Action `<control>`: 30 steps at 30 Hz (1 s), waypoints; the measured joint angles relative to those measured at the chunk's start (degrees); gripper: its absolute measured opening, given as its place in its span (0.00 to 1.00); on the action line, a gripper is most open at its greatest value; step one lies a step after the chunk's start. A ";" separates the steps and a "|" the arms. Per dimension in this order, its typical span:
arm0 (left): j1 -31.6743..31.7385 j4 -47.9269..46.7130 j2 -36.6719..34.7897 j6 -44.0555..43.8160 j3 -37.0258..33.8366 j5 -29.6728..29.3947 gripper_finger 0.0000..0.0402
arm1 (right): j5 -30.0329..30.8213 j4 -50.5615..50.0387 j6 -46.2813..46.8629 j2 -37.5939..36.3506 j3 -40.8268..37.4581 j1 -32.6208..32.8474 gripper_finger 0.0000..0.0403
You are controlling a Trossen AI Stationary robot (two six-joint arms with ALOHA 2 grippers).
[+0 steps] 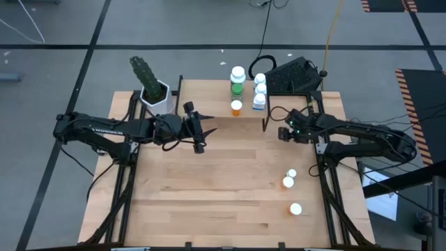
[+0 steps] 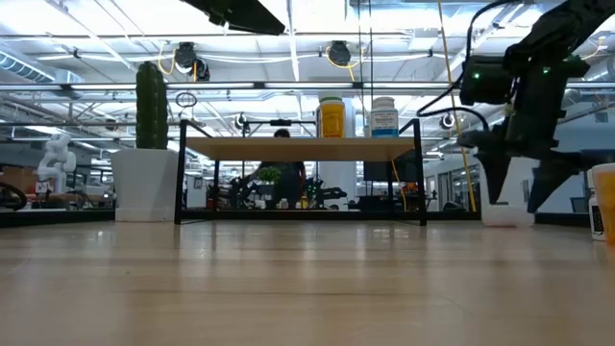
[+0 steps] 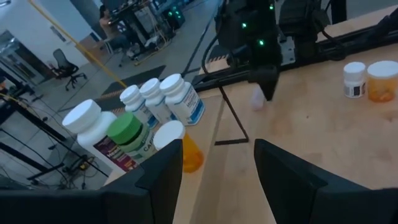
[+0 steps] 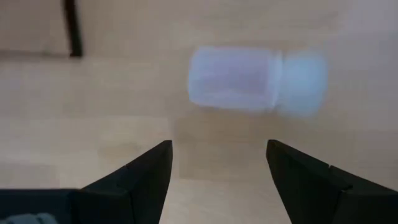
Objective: Pick and place medicine bottles onto shelf by color
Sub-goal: Move the transparent capsule bottle to the center of the table
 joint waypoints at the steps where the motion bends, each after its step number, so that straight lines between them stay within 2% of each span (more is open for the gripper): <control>1: 0.06 -0.03 0.00 0.03 0.00 0.00 0.50 | -0.73 0.88 -0.03 -0.35 -0.10 0.40 0.63; 10: 0.36 -0.26 0.00 -0.50 0.00 -0.22 0.50 | 1.54 2.93 -6.02 -3.95 1.54 1.39 0.63; 16: 0.36 -0.25 0.00 -1.85 0.00 -0.24 0.50 | 17.54 2.76 1.54 -4.21 1.09 1.35 0.63; 20: 0.36 -0.30 0.00 -2.75 0.00 -0.26 0.50 | 17.70 5.93 5.38 -3.10 -0.48 1.39 0.63; 25: 0.36 -0.97 0.00 -2.98 0.00 -0.26 0.50 | 17.72 8.70 5.85 -1.65 -3.17 1.39 0.63; 27: 0.36 -1.68 0.00 -2.98 0.00 -0.26 0.50 | 17.46 9.97 2.78 -1.14 -4.15 1.39 0.63; 30: 0.36 -2.16 0.00 -2.90 0.00 -0.26 0.50 | 14.02 10.42 -4.20 -1.07 -5.03 1.37 0.63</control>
